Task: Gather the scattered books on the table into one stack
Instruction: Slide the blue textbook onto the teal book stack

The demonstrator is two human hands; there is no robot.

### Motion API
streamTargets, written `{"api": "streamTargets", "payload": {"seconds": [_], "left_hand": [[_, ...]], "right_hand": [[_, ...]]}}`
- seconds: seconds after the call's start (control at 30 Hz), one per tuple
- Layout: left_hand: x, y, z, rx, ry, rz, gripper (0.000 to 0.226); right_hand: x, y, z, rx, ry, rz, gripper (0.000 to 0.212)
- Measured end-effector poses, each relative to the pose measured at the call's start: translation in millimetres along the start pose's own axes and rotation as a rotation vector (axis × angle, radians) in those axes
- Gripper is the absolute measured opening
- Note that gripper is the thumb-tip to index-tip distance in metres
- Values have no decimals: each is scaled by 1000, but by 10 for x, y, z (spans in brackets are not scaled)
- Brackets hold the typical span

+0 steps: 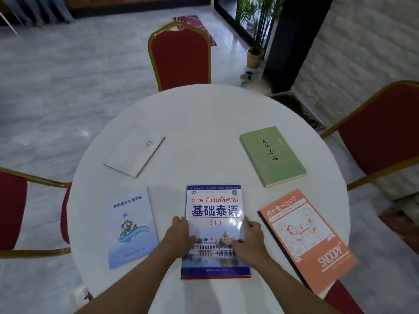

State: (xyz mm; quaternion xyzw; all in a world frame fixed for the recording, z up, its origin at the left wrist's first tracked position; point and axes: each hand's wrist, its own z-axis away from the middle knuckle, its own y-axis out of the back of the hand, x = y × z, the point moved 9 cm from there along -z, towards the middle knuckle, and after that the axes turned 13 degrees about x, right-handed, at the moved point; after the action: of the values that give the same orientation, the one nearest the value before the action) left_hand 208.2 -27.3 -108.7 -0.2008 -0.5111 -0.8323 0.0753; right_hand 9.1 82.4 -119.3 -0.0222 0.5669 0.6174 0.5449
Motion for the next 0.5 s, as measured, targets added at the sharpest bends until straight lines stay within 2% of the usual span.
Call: {"api": "streamTargets", "payload": {"seconds": [0.2,0.3,0.4,0.5], "left_hand": [[-12,-10,-46,-33,18,-12,57],[23,7,-40,-21,29,-5,67],[211,141,-57,105,-17,-7,74],[581,226,-43,225,-129,80,67]], "right_hand": [[39,-5,-36,-40,3,13,72],[40,10,-34,-45,17,25,67],[71,125,-42,0,42,44,58],[208,363,-55,85,-10,27,58]]}}
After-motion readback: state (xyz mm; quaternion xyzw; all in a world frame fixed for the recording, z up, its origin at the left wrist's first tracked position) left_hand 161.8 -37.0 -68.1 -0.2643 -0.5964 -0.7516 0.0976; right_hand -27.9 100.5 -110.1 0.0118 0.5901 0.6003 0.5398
